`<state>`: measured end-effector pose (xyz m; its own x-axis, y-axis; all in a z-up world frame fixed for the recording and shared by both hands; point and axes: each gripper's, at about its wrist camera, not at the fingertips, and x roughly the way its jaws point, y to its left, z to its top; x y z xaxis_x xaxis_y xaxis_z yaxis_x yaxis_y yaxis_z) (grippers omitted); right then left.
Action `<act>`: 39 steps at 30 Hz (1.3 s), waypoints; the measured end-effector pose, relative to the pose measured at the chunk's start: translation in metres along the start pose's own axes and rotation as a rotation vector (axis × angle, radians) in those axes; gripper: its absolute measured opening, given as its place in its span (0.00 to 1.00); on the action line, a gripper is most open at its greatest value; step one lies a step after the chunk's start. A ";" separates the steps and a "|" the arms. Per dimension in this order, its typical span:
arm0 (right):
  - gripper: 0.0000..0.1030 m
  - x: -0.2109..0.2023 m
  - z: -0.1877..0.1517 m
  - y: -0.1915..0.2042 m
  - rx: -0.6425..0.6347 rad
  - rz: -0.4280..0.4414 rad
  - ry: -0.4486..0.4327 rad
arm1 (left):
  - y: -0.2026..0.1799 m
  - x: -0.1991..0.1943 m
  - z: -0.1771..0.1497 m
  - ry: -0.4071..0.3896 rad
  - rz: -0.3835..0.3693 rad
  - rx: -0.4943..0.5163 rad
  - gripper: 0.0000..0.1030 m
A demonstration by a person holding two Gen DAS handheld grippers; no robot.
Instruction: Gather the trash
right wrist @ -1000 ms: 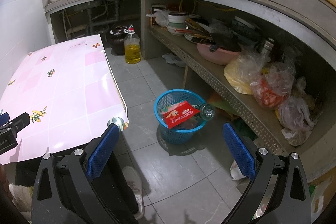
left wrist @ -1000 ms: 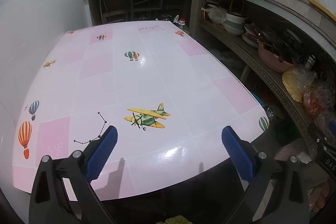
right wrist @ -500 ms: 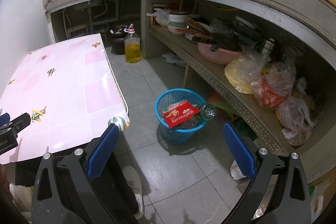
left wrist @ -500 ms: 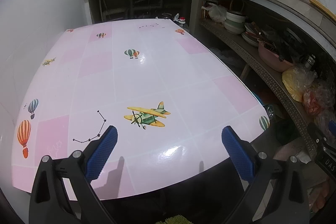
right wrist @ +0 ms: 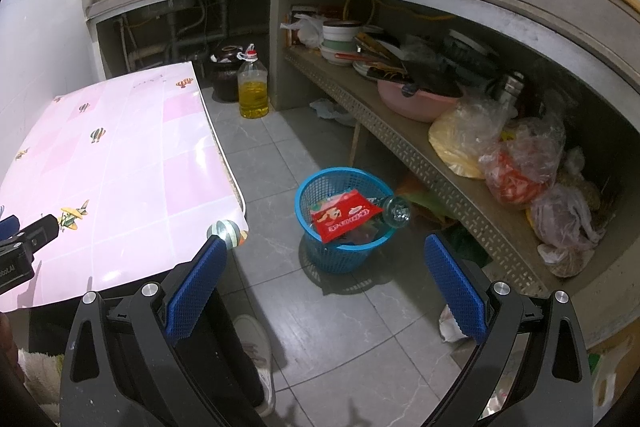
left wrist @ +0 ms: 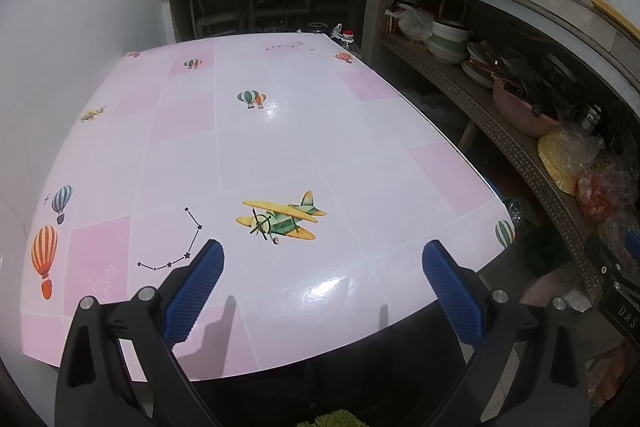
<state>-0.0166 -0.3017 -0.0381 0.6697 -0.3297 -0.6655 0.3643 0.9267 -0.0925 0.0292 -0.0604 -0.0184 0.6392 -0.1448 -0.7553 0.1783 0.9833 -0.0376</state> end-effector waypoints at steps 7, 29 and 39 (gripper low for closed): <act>0.92 0.000 0.000 0.000 0.000 0.000 0.002 | 0.001 0.000 0.000 0.002 -0.001 -0.003 0.95; 0.92 0.001 0.001 -0.002 -0.002 0.002 0.002 | 0.001 0.003 -0.002 0.012 -0.005 -0.005 0.94; 0.92 0.000 0.002 -0.002 -0.004 0.003 0.002 | 0.002 0.003 -0.002 0.014 -0.006 -0.006 0.95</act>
<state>-0.0159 -0.3044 -0.0367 0.6697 -0.3267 -0.6669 0.3600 0.9283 -0.0933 0.0301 -0.0589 -0.0224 0.6276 -0.1495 -0.7640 0.1781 0.9829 -0.0460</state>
